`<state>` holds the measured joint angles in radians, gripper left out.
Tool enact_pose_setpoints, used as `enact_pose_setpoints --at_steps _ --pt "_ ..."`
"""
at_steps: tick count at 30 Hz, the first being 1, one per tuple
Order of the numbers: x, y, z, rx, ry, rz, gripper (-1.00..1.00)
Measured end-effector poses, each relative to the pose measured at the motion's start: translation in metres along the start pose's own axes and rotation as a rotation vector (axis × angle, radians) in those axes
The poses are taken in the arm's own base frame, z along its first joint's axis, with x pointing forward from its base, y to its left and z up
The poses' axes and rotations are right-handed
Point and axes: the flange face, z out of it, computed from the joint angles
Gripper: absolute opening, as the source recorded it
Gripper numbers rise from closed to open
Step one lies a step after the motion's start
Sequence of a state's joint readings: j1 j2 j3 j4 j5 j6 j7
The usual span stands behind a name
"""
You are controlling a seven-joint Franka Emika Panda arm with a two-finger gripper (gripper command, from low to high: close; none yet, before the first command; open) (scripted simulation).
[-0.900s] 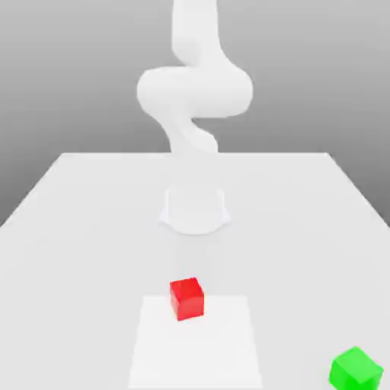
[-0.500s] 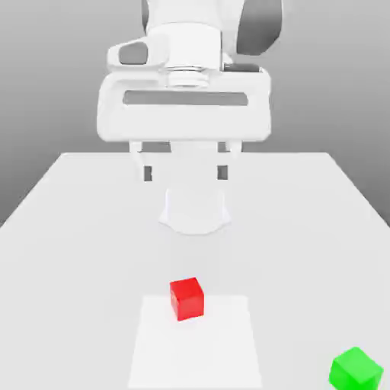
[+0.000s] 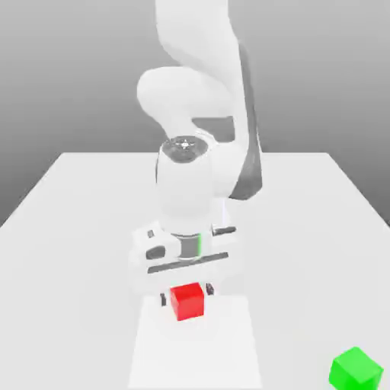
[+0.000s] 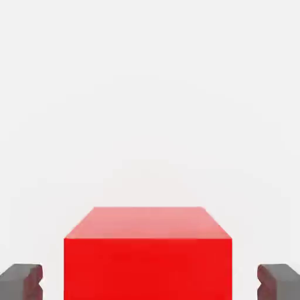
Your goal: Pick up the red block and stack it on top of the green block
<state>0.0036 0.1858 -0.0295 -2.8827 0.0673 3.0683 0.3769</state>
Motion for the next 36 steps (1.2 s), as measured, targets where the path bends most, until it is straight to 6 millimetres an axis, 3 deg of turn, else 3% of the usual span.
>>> enact_pose_setpoints --at_steps 5,13,15,24,27,31,35,36 --pt "0.0 0.0 -0.001 0.0 -0.001 0.0 -1.0" --pt "0.002 -0.003 -0.06 0.0 -0.001 0.003 -1.0" --pt "0.01 -0.025 -0.068 -0.004 0.001 0.016 -1.0" --pt "0.038 -0.162 -0.088 -0.009 0.01 0.132 -1.0" --pt "0.037 -0.21 -0.094 -0.006 0.008 0.181 -1.0" --pt "0.022 -0.278 -0.101 0.0 0.001 0.236 -1.0" --pt "0.018 -0.295 -0.054 0.002 -0.001 0.249 -1.0" --pt "0.017 -0.296 -0.043 0.002 -0.001 0.249 1.0"
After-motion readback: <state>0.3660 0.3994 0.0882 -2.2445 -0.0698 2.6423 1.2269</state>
